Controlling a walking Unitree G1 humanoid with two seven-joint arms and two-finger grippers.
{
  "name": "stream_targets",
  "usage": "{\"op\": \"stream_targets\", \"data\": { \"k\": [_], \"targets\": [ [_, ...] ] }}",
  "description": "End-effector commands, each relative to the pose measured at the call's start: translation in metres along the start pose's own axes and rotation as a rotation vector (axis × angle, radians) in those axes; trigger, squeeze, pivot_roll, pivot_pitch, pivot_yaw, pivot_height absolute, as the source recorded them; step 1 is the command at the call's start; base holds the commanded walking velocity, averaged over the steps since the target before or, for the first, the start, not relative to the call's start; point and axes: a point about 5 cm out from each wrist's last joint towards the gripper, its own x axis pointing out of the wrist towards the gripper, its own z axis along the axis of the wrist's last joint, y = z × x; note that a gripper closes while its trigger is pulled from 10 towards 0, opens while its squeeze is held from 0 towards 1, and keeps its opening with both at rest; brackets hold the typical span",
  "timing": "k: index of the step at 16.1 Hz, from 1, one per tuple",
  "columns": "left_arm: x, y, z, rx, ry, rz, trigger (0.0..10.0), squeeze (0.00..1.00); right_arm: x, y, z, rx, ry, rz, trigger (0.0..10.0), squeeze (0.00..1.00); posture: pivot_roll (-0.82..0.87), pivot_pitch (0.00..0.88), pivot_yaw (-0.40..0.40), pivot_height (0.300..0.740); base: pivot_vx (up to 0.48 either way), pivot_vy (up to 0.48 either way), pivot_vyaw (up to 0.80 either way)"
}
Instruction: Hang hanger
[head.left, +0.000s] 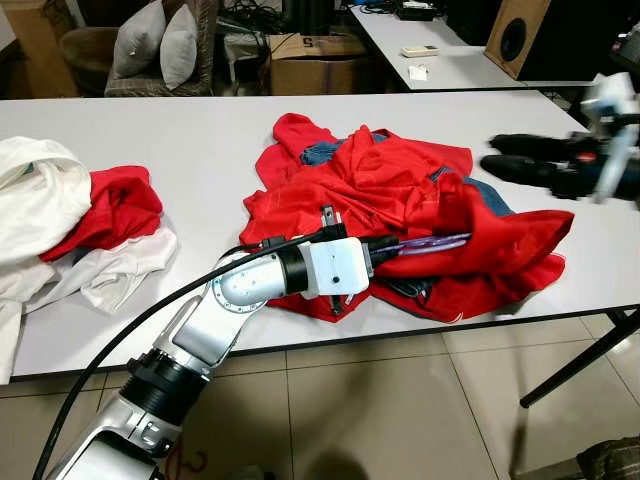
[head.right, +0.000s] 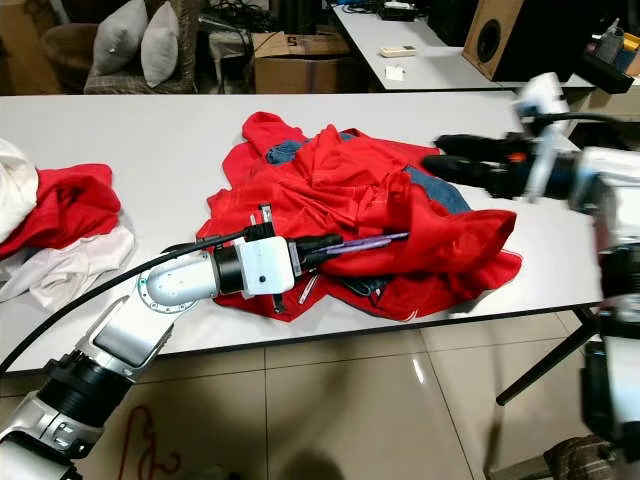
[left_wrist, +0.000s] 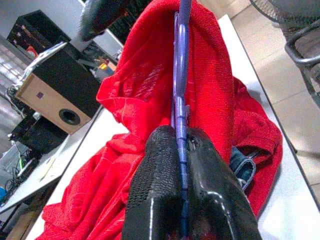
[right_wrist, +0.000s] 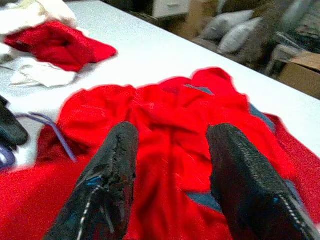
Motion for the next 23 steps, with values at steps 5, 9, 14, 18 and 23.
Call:
{"op": "stream_targets", "data": {
  "k": [5, 9, 14, 18, 23],
  "targets": [
    [-0.001, 0.013, -0.003, -0.026, 0.011, 0.038, 10.0, 0.00, -0.027, 0.010, 0.013, -0.129, -0.039, 0.017, 10.0, 1.00, -0.02, 0.005, -0.014, 0.740, 0.000, 0.000, 0.00],
    [-0.005, 0.024, -0.005, -0.057, 0.004, 0.097, 10.0, 0.00, -0.025, 0.021, 0.003, -0.299, -0.036, -0.114, 10.0, 0.00, -0.03, 0.010, -0.001, 0.740, 0.000, 0.000, 0.00],
    [-0.004, 0.037, 0.002, 0.007, -0.004, 0.072, 10.0, 0.00, -0.017, 0.036, 0.002, -0.365, -0.008, -0.032, 10.0, 0.00, -0.02, 0.007, 0.003, 0.740, 0.000, 0.000, 0.00],
    [-0.001, 0.030, 0.002, 0.025, -0.001, -0.009, 10.0, 0.00, -0.010, 0.040, 0.017, -0.436, 0.000, 0.035, 10.0, 0.00, -0.01, 0.000, -0.001, 0.740, 0.000, 0.000, 0.00],
    [-0.003, 0.024, -0.004, 0.016, 0.029, -0.035, 10.0, 0.00, -0.017, 0.042, 0.026, -0.527, 0.082, 0.057, 10.0, 0.00, -0.01, 0.000, -0.004, 0.740, 0.000, 0.000, 0.00]
  ]
}}
